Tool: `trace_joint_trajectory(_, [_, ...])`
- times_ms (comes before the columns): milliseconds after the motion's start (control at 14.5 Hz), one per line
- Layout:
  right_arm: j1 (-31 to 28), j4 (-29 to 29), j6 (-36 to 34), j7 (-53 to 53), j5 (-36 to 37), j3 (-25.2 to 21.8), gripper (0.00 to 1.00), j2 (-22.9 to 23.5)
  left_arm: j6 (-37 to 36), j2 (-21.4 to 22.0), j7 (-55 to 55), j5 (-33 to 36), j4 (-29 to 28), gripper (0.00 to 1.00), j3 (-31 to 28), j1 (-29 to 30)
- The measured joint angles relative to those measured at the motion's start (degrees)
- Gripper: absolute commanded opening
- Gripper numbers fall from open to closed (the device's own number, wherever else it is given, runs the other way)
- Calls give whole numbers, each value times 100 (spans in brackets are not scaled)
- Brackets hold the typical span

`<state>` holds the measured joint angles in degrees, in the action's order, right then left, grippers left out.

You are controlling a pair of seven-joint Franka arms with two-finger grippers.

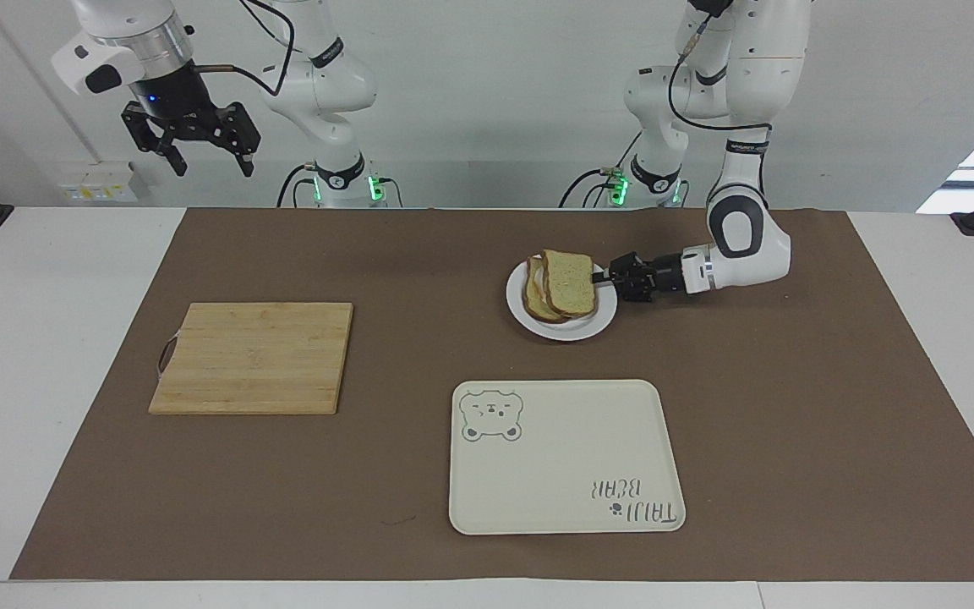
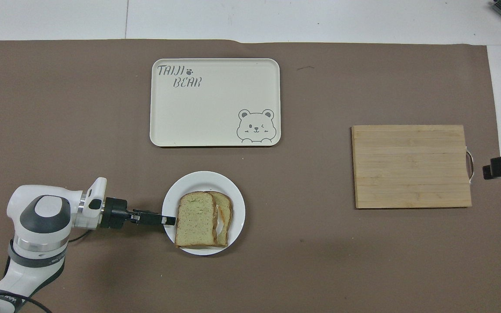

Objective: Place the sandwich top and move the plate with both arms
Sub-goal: 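Grip the white plate rim with the left gripper, then slide the plate with the left gripper onto the bear tray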

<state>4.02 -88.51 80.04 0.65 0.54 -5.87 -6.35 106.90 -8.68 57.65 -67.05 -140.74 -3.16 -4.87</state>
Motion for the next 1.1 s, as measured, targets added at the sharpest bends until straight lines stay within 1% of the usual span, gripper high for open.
trace_joint_trajectory(69, [0,0,0,0,0,0,100,0,-1,-3,0,-1,2,15,0,0])
trace_joint_trajectory(138, [0,0,0,0,0,0,100,0,-1,-6,2,-3,2,11,0,1])
trace_joint_trajectory(207, [0,-1,0,0,0,0,100,0,-2,-9,2,-9,2,4,-2,7])
trace_joint_trajectory(276, [0,-1,0,0,0,0,100,0,-2,-14,2,-12,2,0,-9,21])
trace_joint_trajectory(1105, [0,-3,0,0,0,0,100,-1,-103,-61,7,-13,39,0,-10,80])
